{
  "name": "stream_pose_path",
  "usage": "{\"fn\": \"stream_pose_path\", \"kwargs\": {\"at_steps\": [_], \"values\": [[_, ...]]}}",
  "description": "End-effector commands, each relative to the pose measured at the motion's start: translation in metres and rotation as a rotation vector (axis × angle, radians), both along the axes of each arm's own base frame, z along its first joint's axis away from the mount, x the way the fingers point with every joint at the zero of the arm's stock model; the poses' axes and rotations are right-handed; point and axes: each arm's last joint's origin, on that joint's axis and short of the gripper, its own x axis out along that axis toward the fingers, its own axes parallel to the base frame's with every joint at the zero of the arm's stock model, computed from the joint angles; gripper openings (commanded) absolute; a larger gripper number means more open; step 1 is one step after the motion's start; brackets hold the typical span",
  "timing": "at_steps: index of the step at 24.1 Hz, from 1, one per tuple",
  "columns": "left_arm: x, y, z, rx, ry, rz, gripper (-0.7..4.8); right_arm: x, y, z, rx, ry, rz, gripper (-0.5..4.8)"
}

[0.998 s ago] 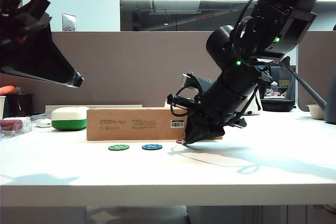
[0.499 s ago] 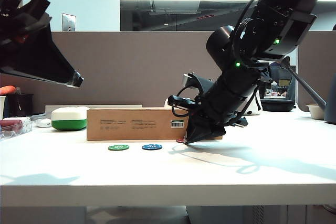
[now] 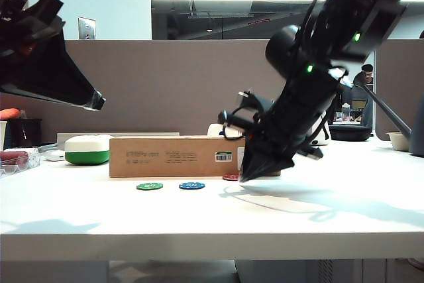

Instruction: Push the chip with the lowest value in the row forward next to the rectangular box.

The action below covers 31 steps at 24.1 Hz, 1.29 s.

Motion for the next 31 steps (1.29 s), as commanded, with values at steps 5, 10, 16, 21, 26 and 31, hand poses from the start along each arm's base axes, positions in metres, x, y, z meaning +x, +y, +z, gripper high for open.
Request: {"fn": "stream_pose_path", "kwargs": {"at_steps": [5,10,16,21,26,31], "values": [[0.000,0.000,0.003,-0.013,-0.015,-0.001,-0.05,-0.016,-0.008,0.042,0.016,-0.008,0.012,-0.06],[-0.003,0.003,0.003,-0.025,-0.028,-0.001,-0.05,-0.041,-0.018,0.068,0.004,0.046,0.098,-0.06],[-0.009,0.008,-0.004,-0.028,-0.032,-0.001,-0.05,-0.075,-0.037,0.091,0.018,-0.013,0.102,-0.06],[-0.014,0.012,-0.006,-0.044,-0.050,-0.001,-0.05,-0.106,-0.053,0.105,0.050,-0.088,0.100,-0.06],[-0.023,0.020,0.001,-0.106,-0.121,-0.002,-0.05,-0.135,-0.068,0.105,0.105,-0.183,0.091,-0.06],[-0.034,0.030,-0.005,-0.156,-0.178,0.002,-0.05,-0.155,-0.080,0.102,0.183,-0.234,0.008,-0.06]]}}
